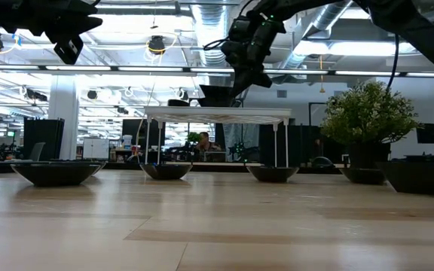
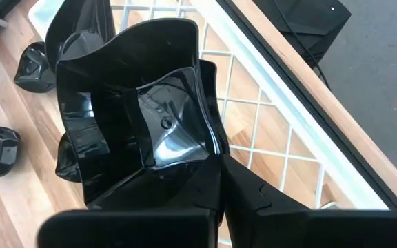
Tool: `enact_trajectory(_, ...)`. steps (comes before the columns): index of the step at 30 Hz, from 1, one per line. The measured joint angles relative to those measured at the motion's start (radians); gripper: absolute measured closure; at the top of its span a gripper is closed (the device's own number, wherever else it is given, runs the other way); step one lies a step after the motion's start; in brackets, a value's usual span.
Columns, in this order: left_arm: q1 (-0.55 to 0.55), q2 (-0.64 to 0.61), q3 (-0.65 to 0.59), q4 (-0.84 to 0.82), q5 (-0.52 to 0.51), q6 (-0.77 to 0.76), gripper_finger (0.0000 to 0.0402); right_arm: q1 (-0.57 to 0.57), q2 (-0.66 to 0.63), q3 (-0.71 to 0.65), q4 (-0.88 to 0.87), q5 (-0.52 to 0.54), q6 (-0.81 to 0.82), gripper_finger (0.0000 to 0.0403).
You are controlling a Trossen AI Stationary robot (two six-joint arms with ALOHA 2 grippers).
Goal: Pick & Place Mini shaped plates
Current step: Stack the bottom black left black distorted square plate on top of the black distorted square plates on the shelf, then stack the top black distorted square plate on top of the black distorted square plates on the shelf
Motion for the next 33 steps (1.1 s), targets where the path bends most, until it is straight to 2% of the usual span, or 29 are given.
enact_trajectory(14, 0.000, 0.000, 0.000, 0.000, 0.000, 0.001, 0.0315, 0.001, 0.000, 0.000, 0.000, 0.000, -0.016, 0.0350)
enact_trajectory(25, 0.000, 0.000, 0.000, -0.001, 0.000, 0.001, 0.0315, 0.001, -0.009, 0.000, -0.009, 0.001, -0.026, 0.0336)
enact_trajectory(33, 0.000, 0.000, 0.000, -0.001, 0.000, 0.005, 0.0315, 0.033, -0.039, 0.075, -0.166, 0.008, -0.103, 0.0340)
